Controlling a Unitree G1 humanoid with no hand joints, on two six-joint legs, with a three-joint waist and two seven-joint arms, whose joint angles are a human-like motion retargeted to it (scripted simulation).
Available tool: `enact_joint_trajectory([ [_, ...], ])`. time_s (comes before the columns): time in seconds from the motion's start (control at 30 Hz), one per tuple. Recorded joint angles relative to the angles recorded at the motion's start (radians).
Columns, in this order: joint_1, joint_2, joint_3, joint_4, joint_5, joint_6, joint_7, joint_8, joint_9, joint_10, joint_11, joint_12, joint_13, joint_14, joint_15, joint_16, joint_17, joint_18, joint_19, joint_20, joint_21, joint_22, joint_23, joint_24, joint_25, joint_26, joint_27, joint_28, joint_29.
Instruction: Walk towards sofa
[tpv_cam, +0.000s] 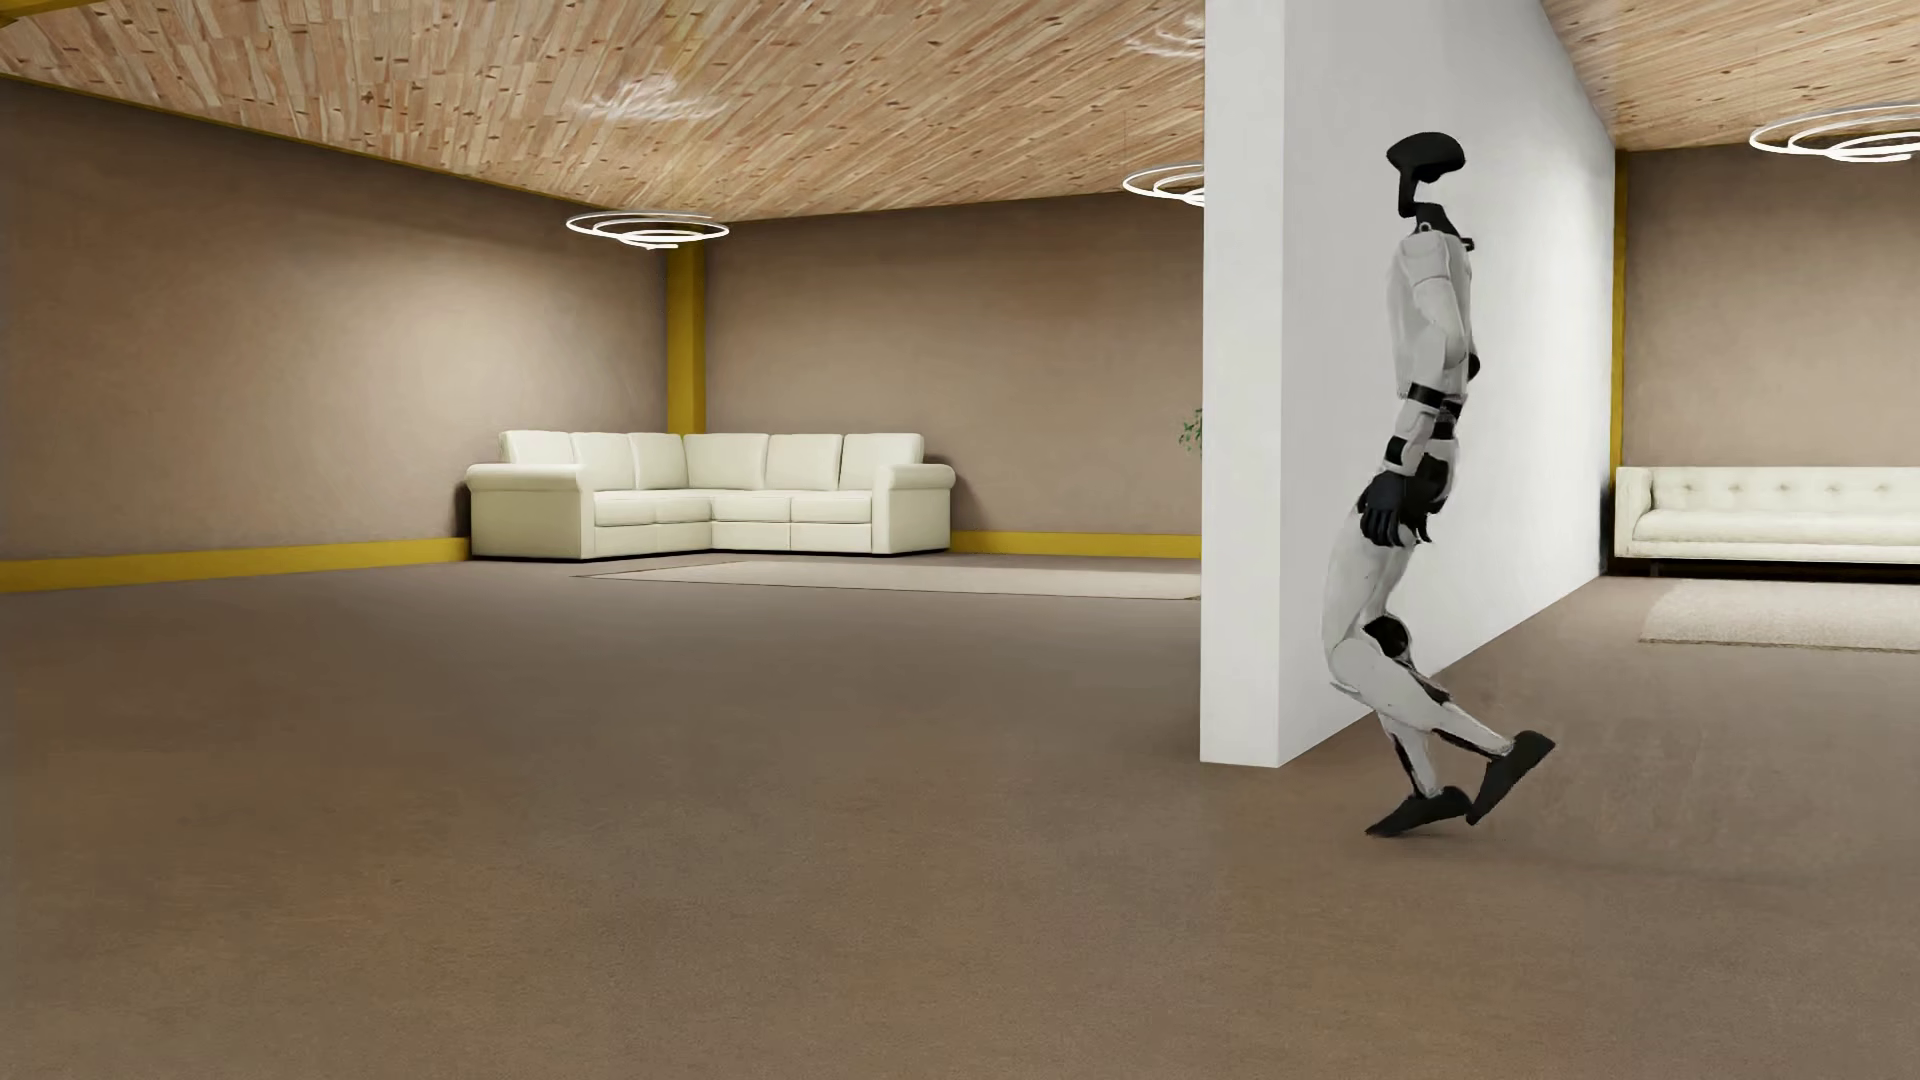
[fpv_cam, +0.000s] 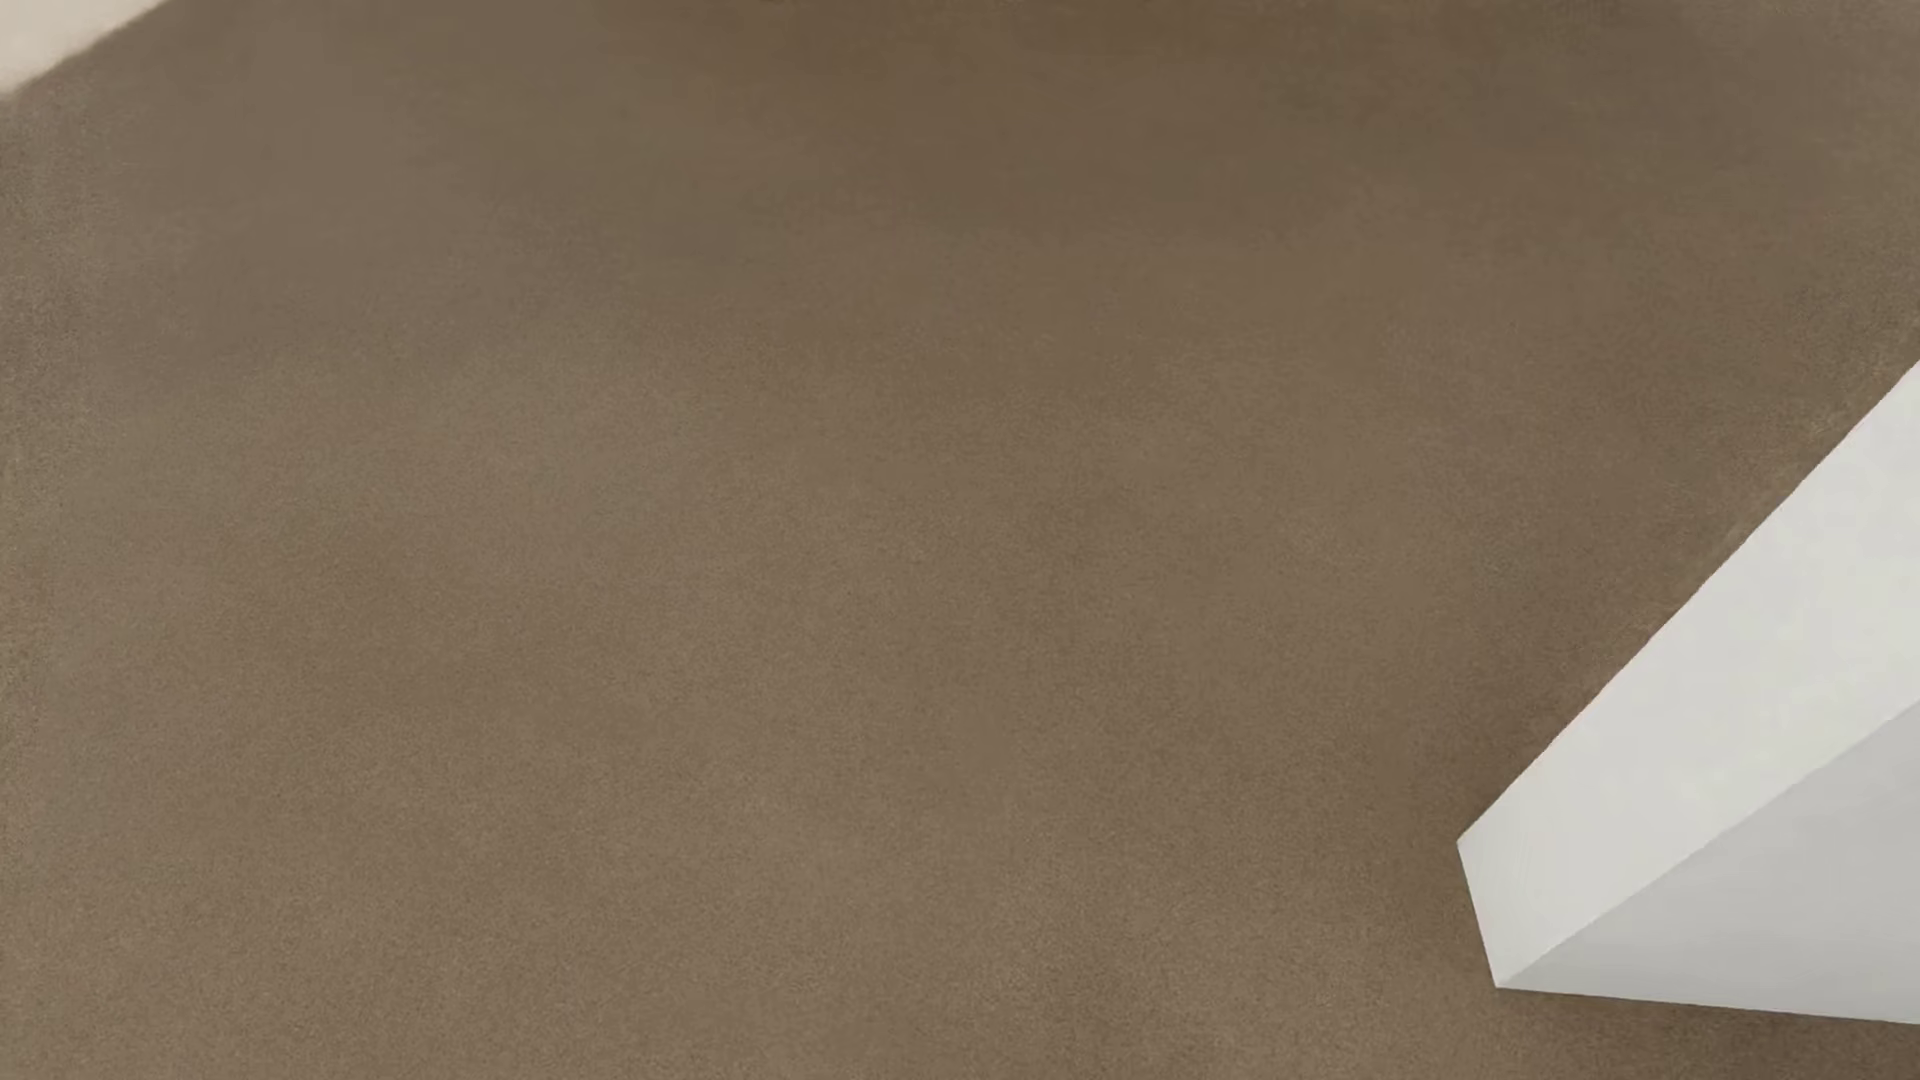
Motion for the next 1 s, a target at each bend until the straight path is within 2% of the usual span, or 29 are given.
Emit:
enact_joint_trajectory([
  [0.07, -0.113, 0.197, 0.115, -0.002, -0.025, -0.029, 0.000, 0.000, 0.004, -0.232, -0.092, 0.047, -0.050, -0.027, -0.168, 0.014, -0.035, 0.000, 0.000, -0.007, 0.009, -0.019, -0.085, 0.000, 0.000, 0.000, 0.000, 0.000, 0.000],
  [0.13, -0.196, 0.346, 0.168, -0.002, -0.053, -0.046, 0.000, 0.000, -0.007, -0.573, -0.158, 0.069, -0.111, 0.055, -0.331, 0.013, -0.044, 0.000, 0.000, 0.022, -0.066, 0.002, -0.113, 0.000, 0.000, 0.000, 0.000, 0.000, 0.000],
  [0.17, -0.219, 0.394, 0.186, 0.005, -0.056, -0.045, 0.000, 0.000, -0.030, -0.750, -0.162, 0.073, -0.142, 0.116, -0.384, 0.012, -0.052, 0.000, 0.000, 0.010, -0.085, 0.021, -0.122, 0.000, 0.000, 0.000, 0.000, 0.000, 0.000],
  [0.2, -0.235, 0.419, 0.201, 0.006, -0.065, -0.052, 0.000, 0.000, -0.047, -0.854, -0.160, 0.078, -0.162, 0.145, -0.391, 0.011, -0.057, 0.000, 0.000, 0.013, -0.106, 0.031, -0.138, 0.000, 0.000, 0.000, 0.000, 0.000, 0.000],
  [0.23, -0.254, 0.454, 0.215, 0.008, -0.069, -0.051, 0.000, 0.000, -0.052, -0.862, -0.150, 0.076, -0.173, 0.126, -0.366, 0.009, -0.064, 0.000, 0.000, 0.004, -0.118, 0.053, -0.147, 0.000, 0.000, 0.000, 0.000, 0.000, 0.000],
  [0.27, -0.265, 0.492, 0.234, -0.014, -0.098, -0.067, 0.000, 0.000, -0.045, -0.789, -0.110, 0.083, -0.161, 0.090, -0.312, 0.008, -0.062, 0.000, 0.000, 0.013, -0.125, 0.063, -0.167, 0.000, 0.000, 0.000, 0.000, 0.000, 0.000],
  [0.3, -0.249, 0.517, 0.251, -0.032, -0.123, -0.074, 0.000, 0.000, -0.052, -0.716, -0.039, 0.086, -0.130, 0.125, -0.223, 0.010, -0.053, 0.000, 0.000, -0.013, -0.148, 0.092, -0.173, 0.000, 0.000, 0.000, 0.000, 0.000, 0.000],
  [0.33, -0.272, 0.464, 0.254, -0.049, -0.150, -0.094, 0.000, 0.000, -0.078, -0.634, 0.110, 0.090, -0.102, 0.153, -0.071, 0.005, -0.023, 0.000, 0.000, -0.003, -0.173, 0.118, -0.145, 0.000, 0.000, 0.000, 0.000, 0.000, 0.000],
  [0.37, -0.226, 0.404, 0.243, -0.091, -0.186, -0.113, 0.000, 0.000, -0.066, -0.564, 0.321, 0.093, -0.071, 0.110, 0.076, -0.003, 0.002, 0.000, 0.000, 0.009, -0.173, 0.146, -0.107, 0.000, 0.000, 0.000, 0.000, 0.000, 0.000],
  [0.4, -0.169, 0.290, 0.210, -0.111, -0.186, -0.110, 0.000, 0.000, -0.056, -0.560, 0.571, 0.086, -0.057, 0.060, 0.110, -0.008, 0.008, 0.000, 0.000, 0.028, -0.131, 0.149, -0.089, 0.000, 0.000, 0.000, 0.000, 0.000, 0.000],
  [0.43, -0.071, 0.166, 0.175, -0.130, -0.205, -0.122, 0.000, 0.000, -0.036, -0.597, 0.769, 0.073, -0.052, 0.028, 0.082, -0.007, 0.016, 0.000, 0.000, 0.006, -0.098, 0.142, -0.073, 0.000, 0.000, 0.000, 0.000, 0.000, 0.000],
  [0.47, 0.012, 0.050, 0.115, -0.118, -0.187, -0.105, 0.000, 0.000, -0.031, -0.644, 0.818, 0.059, -0.046, 0.017, 0.091, 0.000, 0.021, 0.000, 0.000, -0.007, -0.041, 0.123, -0.056, 0.000, 0.000, 0.000, 0.000, 0.000, 0.000],
  [0.5, 0.085, -0.036, 0.046, -0.115, -0.172, -0.087, 0.000, 0.000, -0.018, -0.688, 0.740, 0.042, -0.031, 0.014, 0.127, 0.003, 0.028, 0.000, 0.000, -0.002, -0.019, 0.097, -0.025, 0.000, 0.000, 0.000, 0.000, 0.000, 0.000],
  [0.53, 0.180, -0.105, -0.006, -0.103, -0.156, -0.066, 0.000, 0.000, -0.007, -0.750, 0.562, 0.023, -0.002, 0.002, 0.212, 0.016, 0.025, 0.000, 0.000, -0.023, -0.011, 0.056, -0.008, 0.000, 0.000, 0.000, 0.000, 0.000, 0.000],
  [0.57, 0.243, -0.165, -0.045, -0.103, -0.150, -0.061, 0.000, 0.000, -0.007, -0.789, 0.338, 0.000, 0.019, -0.006, 0.315, 0.020, 0.024, 0.000, 0.000, 0.001, -0.012, 0.023, 0.017, 0.000, 0.000, 0.000, 0.000, 0.000, 0.000],
  [0.6, 0.307, -0.199, -0.073, -0.103, -0.149, -0.054, 0.000, 0.000, -0.011, -0.824, 0.120, -0.011, 0.040, -0.019, 0.307, 0.032, 0.015, 0.000, 0.000, 0.022, -0.007, -0.037, 0.025, 0.000, 0.000, 0.000, 0.000, 0.000, 0.000],
  [0.63, 0.350, -0.220, -0.098, -0.097, -0.142, -0.050, 0.000, 0.000, -0.021, -0.835, -0.041, -0.022, 0.053, -0.041, 0.100, 0.039, 0.008, 0.000, 0.000, 0.058, 0.017, -0.081, 0.037, 0.000, 0.000, 0.000, 0.000, 0.000, 0.000],
  [0.67, 0.395, -0.238, -0.110, -0.088, -0.137, -0.044, 0.000, 0.000, -0.027, -0.833, -0.091, -0.033, 0.070, -0.061, -0.126, 0.052, 0.004, 0.000, 0.000, 0.080, 0.026, -0.114, 0.047, 0.000, 0.000, 0.000, 0.000, 0.000, 0.000],
  [0.7, 0.428, -0.262, -0.123, -0.085, -0.130, -0.035, 0.000, 0.000, -0.031, -0.816, -0.091, -0.030, 0.088, -0.068, -0.127, 0.058, -0.013, 0.000, 0.000, 0.105, 0.054, -0.127, 0.029, 0.000, 0.000, 0.000, 0.000, 0.000, 0.000],
  [0.73, 0.455, -0.274, -0.133, -0.083, -0.116, -0.030, 0.000, 0.000, -0.036, -0.779, -0.049, -0.016, 0.106, -0.035, 0.011, 0.055, -0.019, 0.000, 0.000, 0.133, 0.061, -0.130, 0.031, 0.000, 0.000, 0.000, 0.000, 0.000, 0.000],
  [0.77, 0.457, -0.262, -0.127, -0.059, -0.085, -0.011, 0.000, 0.000, -0.043, -0.685, -0.004, 0.009, 0.126, 0.063, 0.125, 0.048, -0.019, 0.000, 0.000, 0.166, 0.054, -0.126, 0.033, 0.000, 0.000, 0.000, 0.000, 0.000, 0.000],
  [0.8, 0.373, -0.247, -0.108, -0.018, -0.042, 0.011, 0.000, 0.000, -0.054, -0.473, 0.045, 0.022, 0.133, 0.216, 0.189, 0.037, -0.017, 0.000, 0.000, 0.160, 0.061, -0.087, 0.046, 0.000, 0.000, 0.000, 0.000, 0.000, 0.000],
  [0.83, 0.269, -0.199, -0.070, -0.007, -0.016, 0.015, 0.000, 0.000, -0.052, -0.240, 0.083, 0.034, 0.127, 0.265, 0.168, 0.034, -0.017, 0.000, 0.000, 0.143, 0.070, -0.047, 0.061, 0.000, 0.000, 0.000, 0.000, 0.000, 0.000],
  [0.87, 0.163, -0.112, -0.045, 0.017, 0.007, 0.037, 0.000, 0.000, -0.031, -0.076, 0.066, 0.036, 0.119, 0.144, 0.104, 0.030, -0.024, 0.000, 0.000, 0.125, 0.063, -0.020, 0.043, 0.000, 0.000, 0.000, 0.000, 0.000, 0.000],
  [0.9, 0.069, -0.005, -0.012, 0.009, 0.003, 0.035, 0.000, 0.000, -0.010, -0.041, 0.022, 0.032, 0.101, 0.046, 0.031, 0.023, -0.025, 0.000, 0.000, 0.090, 0.062, 0.003, 0.037, 0.000, 0.000, 0.000, 0.000, 0.000, 0.000],
  [0.93, -0.009, 0.076, 0.047, -0.005, -0.009, 0.016, 0.000, 0.000, -0.006, -0.117, -0.009, 0.039, 0.068, -0.004, -0.028, 0.020, -0.024, 0.000, 0.000, 0.047, 0.055, 0.026, 0.058, 0.000, 0.000, 0.000, 0.000, 0.000, 0.000],
  [1.0, -0.113, 0.235, 0.143, -0.019, -0.028, -0.012, 0.000, 0.000, -0.003, -0.436, -0.078, 0.081, 0.022, -0.013, -0.174, 0.026, -0.043, 0.000, 0.000, 0.050, 0.025, 0.029, 0.004, 0.000, 0.000, 0.000, 0.000, 0.000, 0.000],
])
